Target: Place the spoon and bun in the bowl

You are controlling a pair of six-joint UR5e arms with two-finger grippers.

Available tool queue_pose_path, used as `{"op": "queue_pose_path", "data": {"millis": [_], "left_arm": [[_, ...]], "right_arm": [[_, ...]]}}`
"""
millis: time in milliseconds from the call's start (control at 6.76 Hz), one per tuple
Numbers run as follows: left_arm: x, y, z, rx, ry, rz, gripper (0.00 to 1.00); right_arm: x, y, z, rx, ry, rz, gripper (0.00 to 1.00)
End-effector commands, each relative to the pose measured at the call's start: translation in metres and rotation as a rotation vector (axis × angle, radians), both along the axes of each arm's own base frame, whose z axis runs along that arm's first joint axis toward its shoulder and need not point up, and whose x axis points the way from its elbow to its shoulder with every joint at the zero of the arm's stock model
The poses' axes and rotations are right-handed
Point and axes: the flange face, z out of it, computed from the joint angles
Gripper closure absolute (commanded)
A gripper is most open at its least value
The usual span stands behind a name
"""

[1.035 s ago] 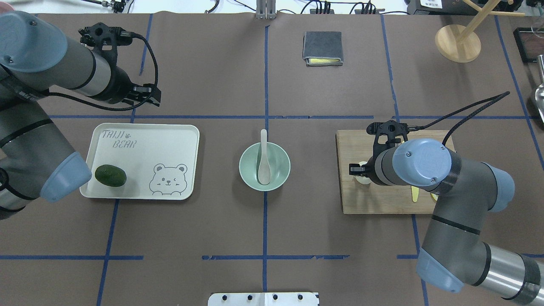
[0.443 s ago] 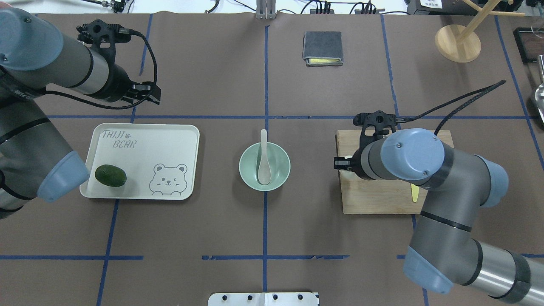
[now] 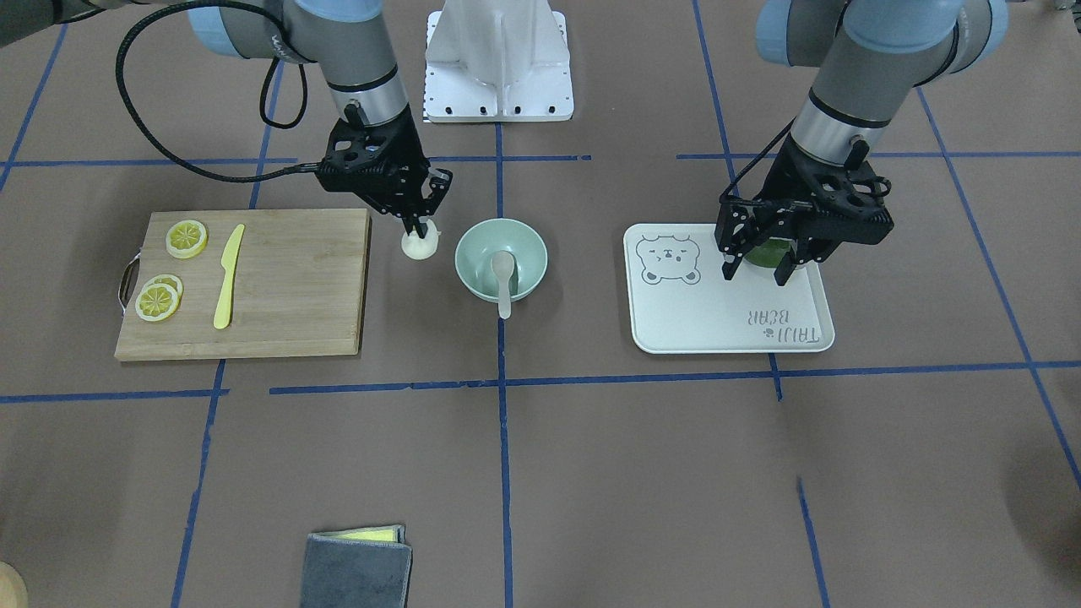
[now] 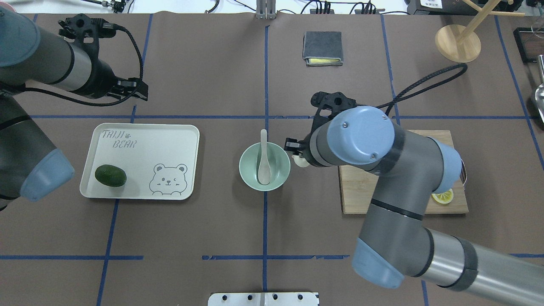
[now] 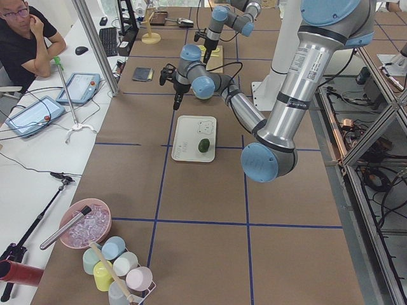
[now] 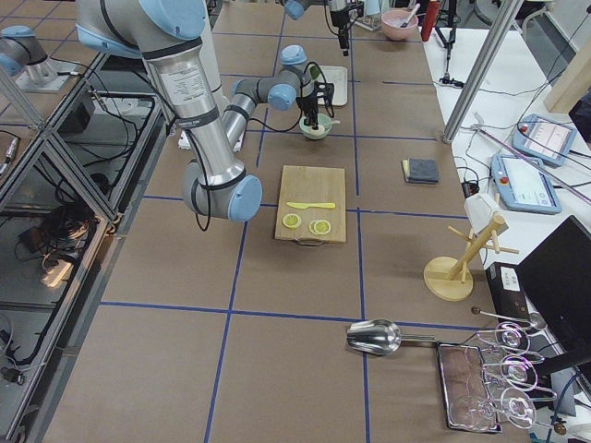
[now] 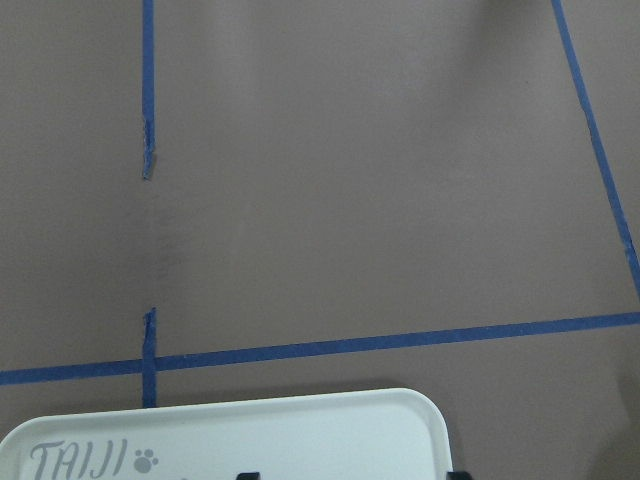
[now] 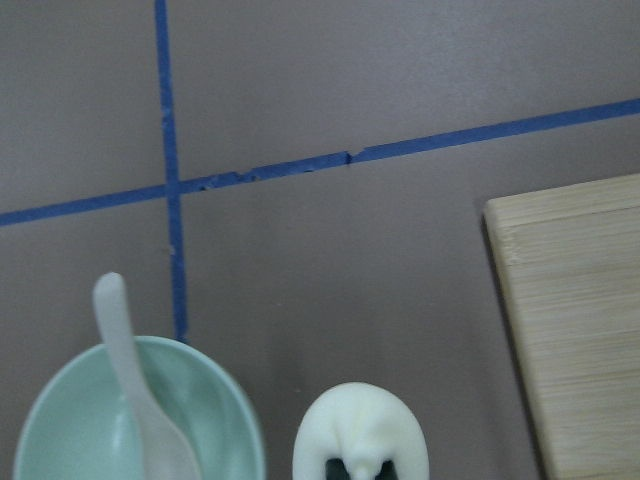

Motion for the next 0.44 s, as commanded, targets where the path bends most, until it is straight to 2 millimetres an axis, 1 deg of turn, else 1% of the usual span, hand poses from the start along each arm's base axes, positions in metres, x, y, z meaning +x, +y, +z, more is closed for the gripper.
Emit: {"op": "queue_pose_path", "data": {"millis": [0,148,296], "left_arm": [[-0.012,0.002,0.004,0.031,-0.015,0.013,0.01],[-0.012,0.002,0.004,0.03,-0.014,0.012,0.01],[-0.011,0.001,0.005,0.029,-0.016,0.013,0.01]], "right_arm": [[-0.054,-0.007,-0.049,-0.049,-0.039,0.02,1.0],[-0.064,-0.004,-0.053,-0.05,-0.035,0.011,1.0],[-0.072,-0.002,-0.047,-0.053,-0.02,0.003,1.0]]}}
